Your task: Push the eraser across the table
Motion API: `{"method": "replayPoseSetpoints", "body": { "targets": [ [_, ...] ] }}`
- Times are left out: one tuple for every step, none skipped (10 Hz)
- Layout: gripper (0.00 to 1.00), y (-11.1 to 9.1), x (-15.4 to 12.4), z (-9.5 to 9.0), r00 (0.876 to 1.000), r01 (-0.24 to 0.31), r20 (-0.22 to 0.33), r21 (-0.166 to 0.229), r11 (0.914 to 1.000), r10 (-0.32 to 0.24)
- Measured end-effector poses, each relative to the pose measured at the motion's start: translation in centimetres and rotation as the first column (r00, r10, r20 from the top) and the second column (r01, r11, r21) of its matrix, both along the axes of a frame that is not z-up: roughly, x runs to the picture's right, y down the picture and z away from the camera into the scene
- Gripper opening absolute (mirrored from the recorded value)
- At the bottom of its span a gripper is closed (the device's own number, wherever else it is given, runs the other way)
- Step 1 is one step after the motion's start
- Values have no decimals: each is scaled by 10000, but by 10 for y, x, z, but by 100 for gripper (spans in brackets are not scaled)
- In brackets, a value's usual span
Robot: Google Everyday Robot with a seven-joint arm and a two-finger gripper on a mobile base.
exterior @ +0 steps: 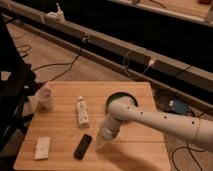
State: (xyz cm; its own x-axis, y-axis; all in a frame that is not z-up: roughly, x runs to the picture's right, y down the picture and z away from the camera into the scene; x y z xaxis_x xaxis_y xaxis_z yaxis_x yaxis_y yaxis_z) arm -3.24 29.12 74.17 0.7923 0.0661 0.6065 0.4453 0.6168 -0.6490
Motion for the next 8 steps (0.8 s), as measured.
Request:
{"method": "replayPoseSetpoints", "body": {
  "targets": [
    [0,4,-6,2,9999,89,124,-81,9999,-88],
    [0,9,-15,4,9993,226,295,-174,9996,-221],
    [0,15,-24,6,9980,413,489,-264,9988,-400],
    [0,17,-30,8,9970,516,592,-313,9982,-496],
    [0,20,-37,10,9957,614,716,-367,9974,-587],
    [0,21,-45,12,9939,721,862,-397,9966,-685],
    [0,22,-51,13,9922,809,980,-408,9959,-766],
    [0,22,-58,15,9901,908,1109,-401,9951,-859]
  ]
}}
